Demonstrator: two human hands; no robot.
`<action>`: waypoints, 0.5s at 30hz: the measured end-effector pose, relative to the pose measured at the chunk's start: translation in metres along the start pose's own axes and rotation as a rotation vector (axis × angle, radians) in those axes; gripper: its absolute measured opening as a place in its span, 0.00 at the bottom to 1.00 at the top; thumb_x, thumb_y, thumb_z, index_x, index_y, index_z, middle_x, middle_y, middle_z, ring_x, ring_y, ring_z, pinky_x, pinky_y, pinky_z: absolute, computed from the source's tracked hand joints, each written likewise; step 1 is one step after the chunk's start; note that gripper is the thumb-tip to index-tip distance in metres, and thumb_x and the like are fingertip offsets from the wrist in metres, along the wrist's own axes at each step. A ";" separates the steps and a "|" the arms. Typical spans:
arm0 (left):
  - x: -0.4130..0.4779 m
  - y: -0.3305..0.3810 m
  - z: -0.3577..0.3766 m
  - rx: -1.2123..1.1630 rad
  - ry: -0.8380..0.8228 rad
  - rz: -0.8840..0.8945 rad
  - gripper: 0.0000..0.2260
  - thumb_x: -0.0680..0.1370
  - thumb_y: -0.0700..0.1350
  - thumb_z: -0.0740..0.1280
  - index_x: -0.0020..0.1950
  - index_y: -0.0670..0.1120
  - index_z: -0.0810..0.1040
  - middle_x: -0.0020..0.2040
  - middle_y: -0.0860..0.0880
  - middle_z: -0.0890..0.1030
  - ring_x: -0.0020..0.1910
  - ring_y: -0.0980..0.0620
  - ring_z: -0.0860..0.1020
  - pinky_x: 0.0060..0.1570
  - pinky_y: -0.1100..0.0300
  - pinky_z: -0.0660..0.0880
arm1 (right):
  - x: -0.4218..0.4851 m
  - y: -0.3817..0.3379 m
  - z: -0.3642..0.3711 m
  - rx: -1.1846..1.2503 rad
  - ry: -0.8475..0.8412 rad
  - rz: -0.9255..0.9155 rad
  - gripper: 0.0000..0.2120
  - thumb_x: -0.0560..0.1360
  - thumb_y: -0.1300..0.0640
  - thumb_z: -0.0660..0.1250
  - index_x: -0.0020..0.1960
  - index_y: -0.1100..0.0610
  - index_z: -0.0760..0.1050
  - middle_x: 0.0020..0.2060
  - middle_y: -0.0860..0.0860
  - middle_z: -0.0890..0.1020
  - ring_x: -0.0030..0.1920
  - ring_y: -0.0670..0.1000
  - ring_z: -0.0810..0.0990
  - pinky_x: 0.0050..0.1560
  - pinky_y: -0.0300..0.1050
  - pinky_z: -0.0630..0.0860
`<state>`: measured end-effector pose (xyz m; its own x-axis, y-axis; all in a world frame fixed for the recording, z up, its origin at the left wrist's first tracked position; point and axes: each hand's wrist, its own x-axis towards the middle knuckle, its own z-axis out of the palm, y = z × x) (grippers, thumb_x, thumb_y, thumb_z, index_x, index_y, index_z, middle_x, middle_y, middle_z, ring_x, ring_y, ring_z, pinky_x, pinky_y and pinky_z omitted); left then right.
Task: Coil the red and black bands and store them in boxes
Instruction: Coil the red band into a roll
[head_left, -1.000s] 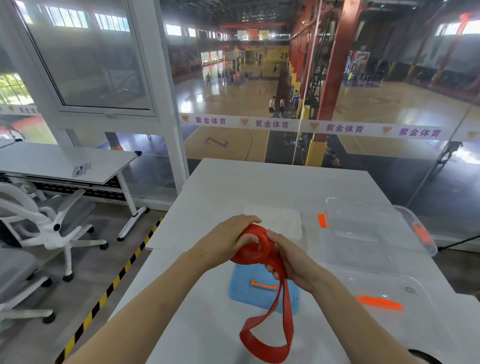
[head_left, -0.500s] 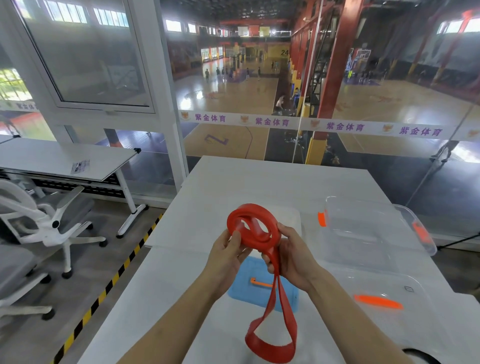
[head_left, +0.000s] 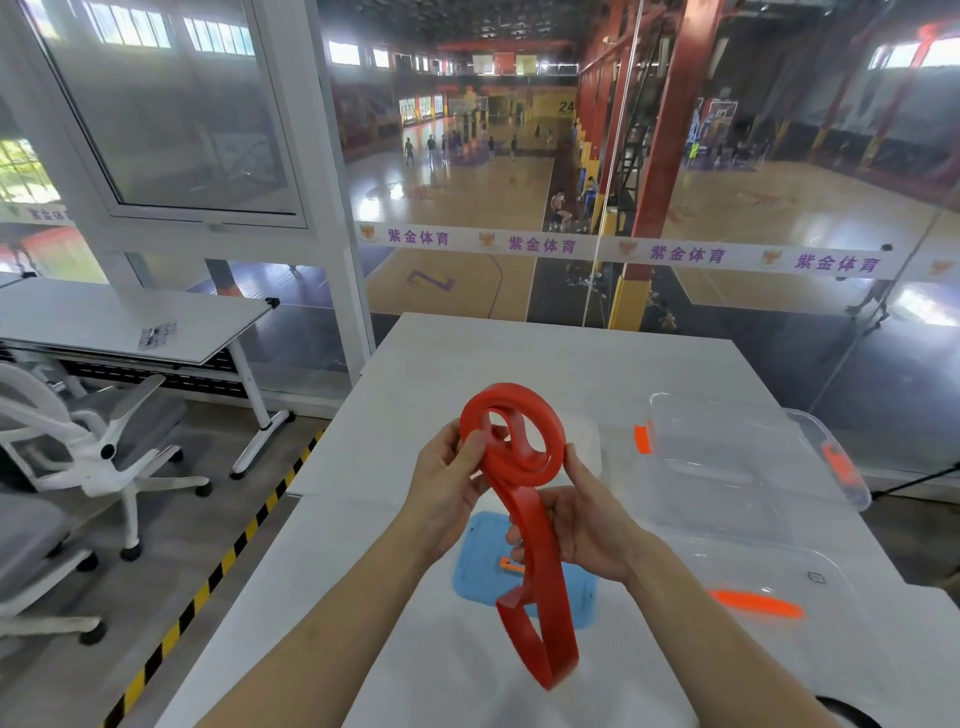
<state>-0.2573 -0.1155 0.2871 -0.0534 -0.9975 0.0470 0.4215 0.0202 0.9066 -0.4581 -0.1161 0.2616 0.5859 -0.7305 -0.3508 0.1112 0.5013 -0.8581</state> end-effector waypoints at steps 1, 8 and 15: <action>0.001 0.002 0.000 0.009 -0.019 0.010 0.19 0.80 0.47 0.67 0.68 0.38 0.76 0.59 0.39 0.82 0.58 0.41 0.81 0.58 0.47 0.80 | 0.000 0.001 -0.002 -0.015 -0.007 0.008 0.49 0.72 0.21 0.55 0.58 0.67 0.83 0.52 0.68 0.84 0.50 0.65 0.85 0.67 0.67 0.75; 0.013 0.021 -0.012 0.052 -0.081 0.051 0.18 0.81 0.47 0.65 0.68 0.40 0.77 0.59 0.41 0.82 0.59 0.43 0.81 0.59 0.49 0.80 | -0.001 0.007 -0.017 -0.154 0.023 0.037 0.43 0.75 0.25 0.59 0.58 0.65 0.83 0.50 0.67 0.85 0.50 0.65 0.86 0.61 0.61 0.81; 0.024 0.040 -0.041 0.311 -0.219 0.053 0.18 0.83 0.47 0.66 0.72 0.43 0.74 0.62 0.43 0.82 0.64 0.42 0.79 0.68 0.46 0.75 | -0.005 -0.016 -0.019 -0.238 0.139 -0.052 0.45 0.65 0.21 0.70 0.57 0.63 0.78 0.41 0.62 0.84 0.32 0.55 0.83 0.38 0.47 0.82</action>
<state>-0.2046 -0.1412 0.3070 -0.2455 -0.9568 0.1558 0.1358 0.1252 0.9828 -0.4783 -0.1295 0.2694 0.4666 -0.8175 -0.3376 -0.0633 0.3499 -0.9346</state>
